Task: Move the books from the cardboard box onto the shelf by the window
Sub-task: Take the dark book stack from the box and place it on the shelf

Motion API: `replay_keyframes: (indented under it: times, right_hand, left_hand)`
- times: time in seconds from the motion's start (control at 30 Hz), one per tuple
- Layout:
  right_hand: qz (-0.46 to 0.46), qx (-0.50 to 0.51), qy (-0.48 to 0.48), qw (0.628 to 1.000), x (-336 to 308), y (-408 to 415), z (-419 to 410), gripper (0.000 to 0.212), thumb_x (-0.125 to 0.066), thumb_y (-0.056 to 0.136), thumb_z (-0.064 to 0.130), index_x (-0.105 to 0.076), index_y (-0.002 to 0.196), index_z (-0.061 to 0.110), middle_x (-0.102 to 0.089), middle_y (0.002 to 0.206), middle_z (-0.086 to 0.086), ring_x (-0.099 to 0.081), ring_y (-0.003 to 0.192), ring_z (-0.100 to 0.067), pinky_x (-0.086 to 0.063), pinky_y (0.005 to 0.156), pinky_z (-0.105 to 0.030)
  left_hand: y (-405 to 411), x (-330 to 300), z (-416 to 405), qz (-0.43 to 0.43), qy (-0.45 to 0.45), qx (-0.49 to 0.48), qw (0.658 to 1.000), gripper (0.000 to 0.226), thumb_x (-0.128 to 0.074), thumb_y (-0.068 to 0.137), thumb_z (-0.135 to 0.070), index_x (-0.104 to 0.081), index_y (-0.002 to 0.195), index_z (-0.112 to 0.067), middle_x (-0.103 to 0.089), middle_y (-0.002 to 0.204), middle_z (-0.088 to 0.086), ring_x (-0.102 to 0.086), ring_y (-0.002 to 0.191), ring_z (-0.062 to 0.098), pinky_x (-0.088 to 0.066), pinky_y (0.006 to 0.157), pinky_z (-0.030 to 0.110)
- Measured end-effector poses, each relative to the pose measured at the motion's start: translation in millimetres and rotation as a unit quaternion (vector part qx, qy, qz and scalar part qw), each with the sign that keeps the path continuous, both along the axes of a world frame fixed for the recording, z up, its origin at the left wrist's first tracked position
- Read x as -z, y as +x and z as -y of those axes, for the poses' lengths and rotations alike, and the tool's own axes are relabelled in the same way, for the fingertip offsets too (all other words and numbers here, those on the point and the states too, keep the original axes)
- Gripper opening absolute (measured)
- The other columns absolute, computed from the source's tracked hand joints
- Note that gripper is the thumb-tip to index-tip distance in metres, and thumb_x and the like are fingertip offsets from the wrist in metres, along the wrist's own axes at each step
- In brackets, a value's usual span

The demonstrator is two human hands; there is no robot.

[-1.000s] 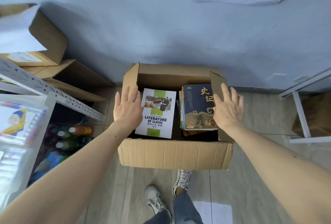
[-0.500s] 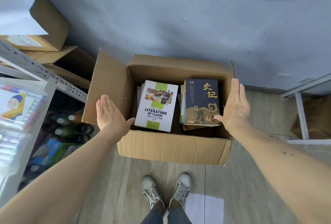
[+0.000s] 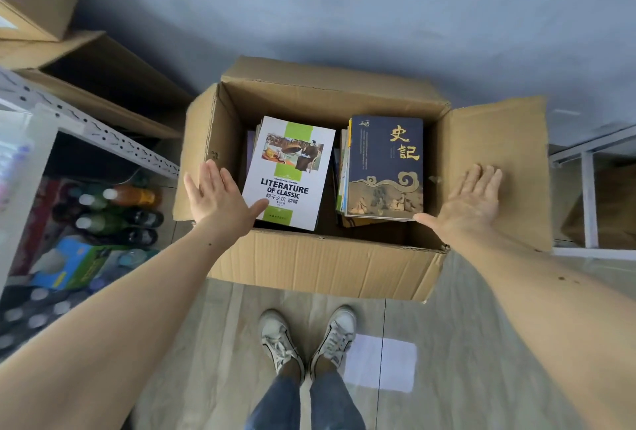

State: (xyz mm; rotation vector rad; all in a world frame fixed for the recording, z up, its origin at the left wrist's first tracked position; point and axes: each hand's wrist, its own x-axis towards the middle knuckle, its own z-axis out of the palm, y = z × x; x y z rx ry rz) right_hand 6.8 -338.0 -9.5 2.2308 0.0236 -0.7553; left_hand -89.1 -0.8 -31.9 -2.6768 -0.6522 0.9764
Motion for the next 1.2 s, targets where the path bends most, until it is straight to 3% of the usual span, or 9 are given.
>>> replay_keyframes:
  times: [0.2,0.4,0.57,0.67,0.73,0.83,0.93,1.03,1.2]
  right_hand:
    - [0.009,0.016,0.120,0.993,28.9,8.9,9.4,0.119,-0.008,0.077,0.087,-0.006,0.153,-0.004,-0.023,0.160,-0.021,-0.020,0.149,-0.034,-0.007,0.120,-0.053]
    - [0.061,-0.038,0.273,0.959,41.4,30.7,-8.4,0.104,-0.035,0.086,0.075,-0.007,0.155,0.003,-0.008,0.164,-0.018,-0.009,0.151,-0.035,-0.011,0.121,-0.047]
    - [0.066,0.190,0.410,0.889,54.4,44.7,-28.5,0.097,-0.046,0.092,0.062,-0.001,0.155,0.005,-0.024,0.160,-0.015,-0.032,0.143,-0.034,-0.037,0.109,-0.046]
    - [0.060,0.316,0.458,0.829,64.3,54.1,-34.1,0.076,-0.045,0.096,0.055,-0.019,0.149,0.007,-0.046,0.145,-0.014,-0.051,0.127,-0.034,-0.046,0.091,-0.040]
    - [0.074,0.361,0.496,0.786,69.8,59.2,-36.1,0.061,-0.047,0.097,0.050,-0.031,0.139,0.009,-0.052,0.137,-0.012,-0.056,0.120,-0.032,-0.042,0.081,-0.034]
    - [0.089,0.398,0.529,0.744,76.4,63.9,-34.0,0.056,-0.052,0.096,0.048,-0.038,0.134,0.010,-0.054,0.134,-0.009,-0.055,0.121,-0.030,-0.039,0.081,-0.032]
    - [0.109,0.438,0.553,0.700,78.6,64.2,-30.3,0.051,-0.059,0.092,0.047,-0.048,0.128,0.013,-0.058,0.130,-0.006,-0.056,0.119,-0.027,-0.044,0.089,-0.035]
    - [0.121,0.458,0.555,0.684,78.5,65.3,-30.6,0.053,-0.064,0.088,0.050,-0.051,0.126,0.016,-0.059,0.128,-0.005,-0.057,0.118,-0.025,-0.047,0.092,-0.038]
    - [0.144,0.456,0.547,0.687,77.5,64.4,-33.3,0.051,-0.063,0.088,0.050,-0.052,0.125,0.016,-0.061,0.126,-0.005,-0.059,0.114,-0.024,-0.048,0.089,-0.037]
  left_hand:
    - [14.5,17.1,16.4,-0.008,-0.012,-0.008,1.000,0.100,-0.015,0.084,-0.079,0.000,0.155,-0.011,0.007,0.163,0.017,0.012,0.150,0.033,0.005,0.119,0.056]
    - [42.7,22.9,63.8,0.012,-0.070,-0.008,0.997,0.097,-0.016,0.086,-0.078,0.000,0.155,-0.011,0.005,0.163,0.016,0.010,0.151,0.032,0.002,0.119,0.056]
    - [70.0,33.9,109.2,0.016,-0.178,0.000,0.984,0.094,-0.016,0.089,-0.074,0.002,0.155,-0.010,0.008,0.163,0.013,0.013,0.150,0.029,0.001,0.119,0.056]
    - [82.7,47.1,128.6,0.011,-0.254,-0.011,0.967,0.094,-0.022,0.090,-0.072,0.004,0.155,-0.008,0.007,0.164,0.013,0.012,0.151,0.029,-0.003,0.121,0.053]
    - [88.2,56.6,138.1,0.005,-0.301,-0.025,0.953,0.095,-0.025,0.090,-0.071,0.003,0.155,-0.008,0.003,0.163,0.015,0.006,0.151,0.030,-0.008,0.121,0.051]
    - [93.3,63.8,148.4,0.003,-0.319,-0.036,0.947,0.092,-0.027,0.090,-0.070,-0.004,0.155,-0.010,-0.002,0.161,0.020,-0.003,0.149,0.036,-0.014,0.119,0.049]
    - [96.1,64.6,153.0,0.021,-0.342,-0.075,0.936,0.082,-0.038,0.090,-0.066,-0.028,0.148,-0.010,-0.029,0.148,0.018,-0.026,0.138,0.035,-0.030,0.110,0.048]
    - [99.1,65.2,154.4,0.020,-0.418,-0.184,0.889,0.069,-0.051,0.090,-0.056,-0.039,0.138,-0.009,-0.043,0.137,0.015,-0.043,0.128,0.033,-0.039,0.106,0.046]
    - [98.6,61.6,156.6,0.050,-0.438,-0.255,0.860,0.065,-0.062,0.086,-0.048,-0.043,0.132,-0.008,-0.046,0.132,0.015,-0.047,0.124,0.032,-0.042,0.105,0.047]
